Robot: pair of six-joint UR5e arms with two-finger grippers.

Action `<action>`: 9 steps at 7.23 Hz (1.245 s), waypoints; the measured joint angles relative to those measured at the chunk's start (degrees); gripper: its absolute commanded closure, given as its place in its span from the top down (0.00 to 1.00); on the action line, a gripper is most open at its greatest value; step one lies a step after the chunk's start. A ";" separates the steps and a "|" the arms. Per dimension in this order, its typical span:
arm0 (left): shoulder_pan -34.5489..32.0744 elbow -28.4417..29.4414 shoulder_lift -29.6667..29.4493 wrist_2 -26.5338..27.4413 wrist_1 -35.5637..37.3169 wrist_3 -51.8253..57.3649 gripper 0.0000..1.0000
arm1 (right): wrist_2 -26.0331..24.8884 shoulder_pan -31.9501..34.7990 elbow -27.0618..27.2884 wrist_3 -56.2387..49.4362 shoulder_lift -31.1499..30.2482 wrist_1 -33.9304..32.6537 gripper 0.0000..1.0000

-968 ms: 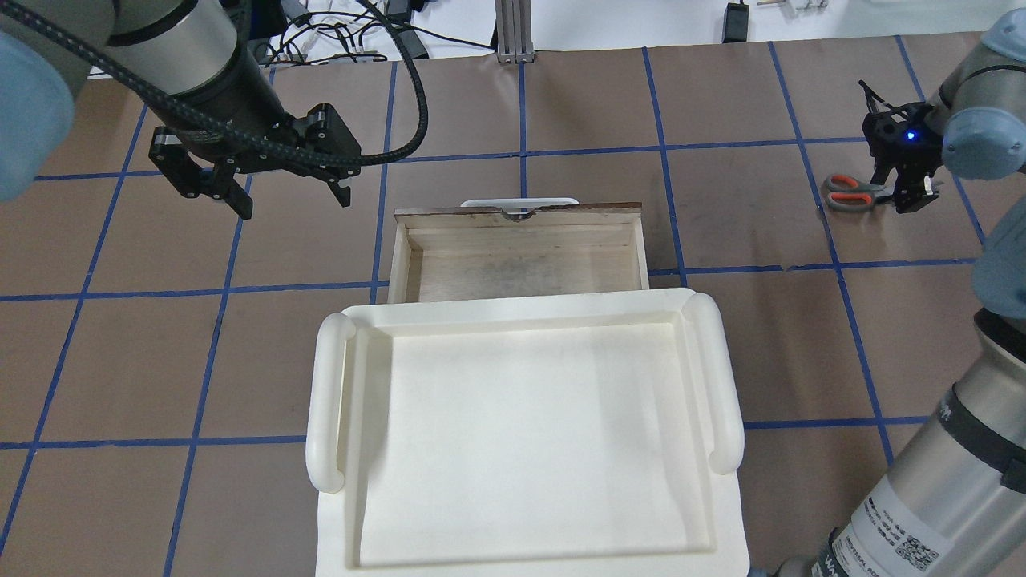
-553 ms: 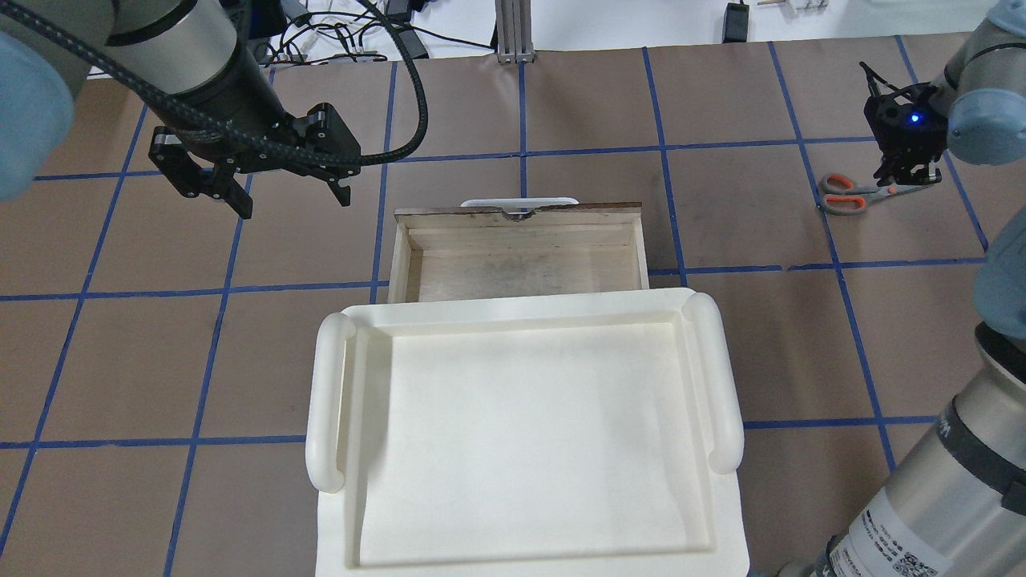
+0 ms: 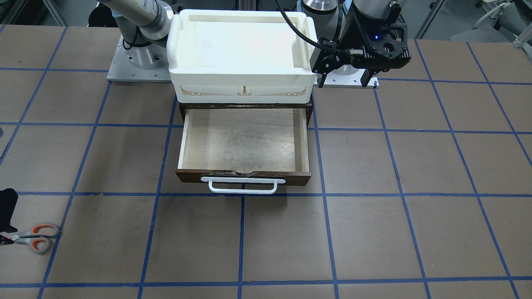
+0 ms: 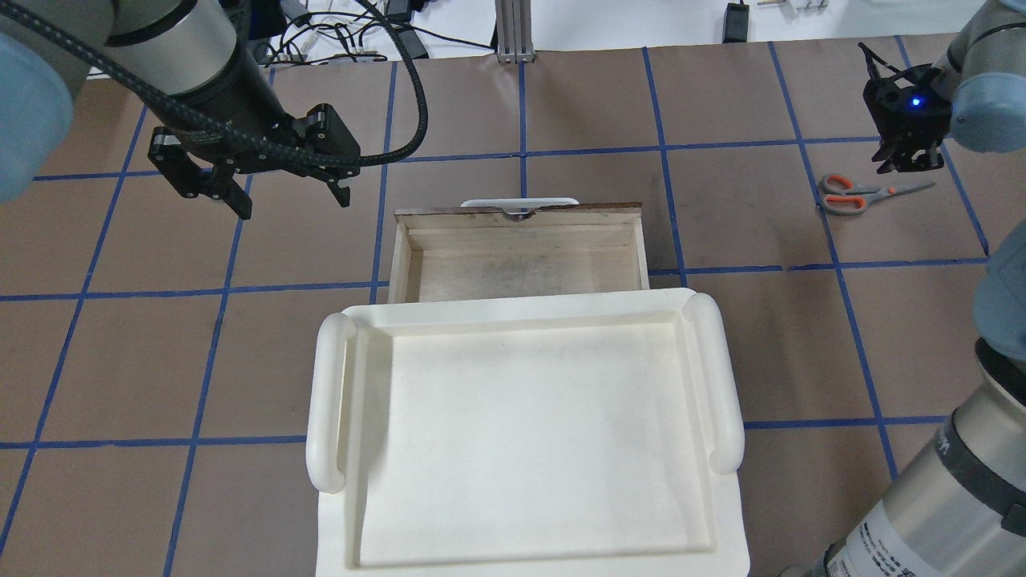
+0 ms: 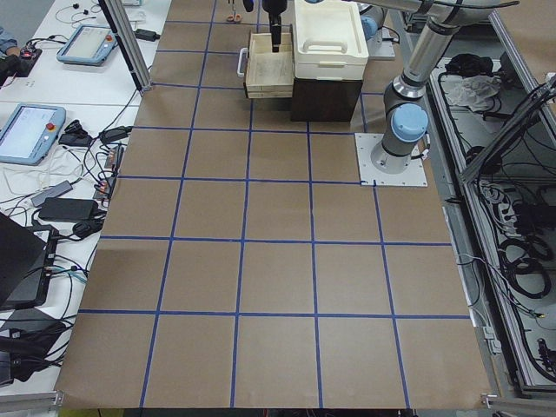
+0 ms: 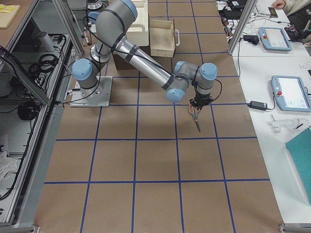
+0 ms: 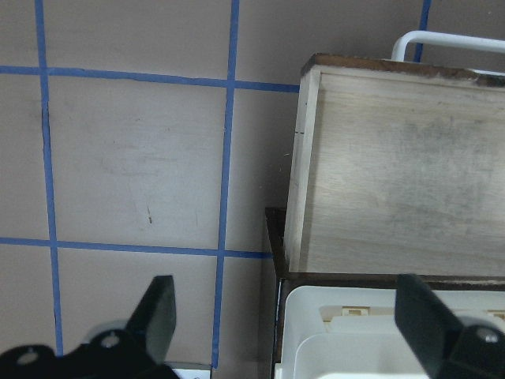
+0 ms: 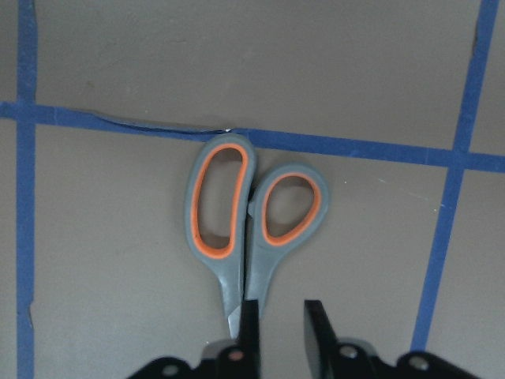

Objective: Put scissors in drawer and close it
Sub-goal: 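Lower the right gripper and close it on the scissors handles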

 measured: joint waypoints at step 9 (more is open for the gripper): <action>0.00 0.00 0.01 0.09 -0.09 0.00 1.00 | -0.70 -1.25 0.42 -4.73 4.25 -0.08 0.92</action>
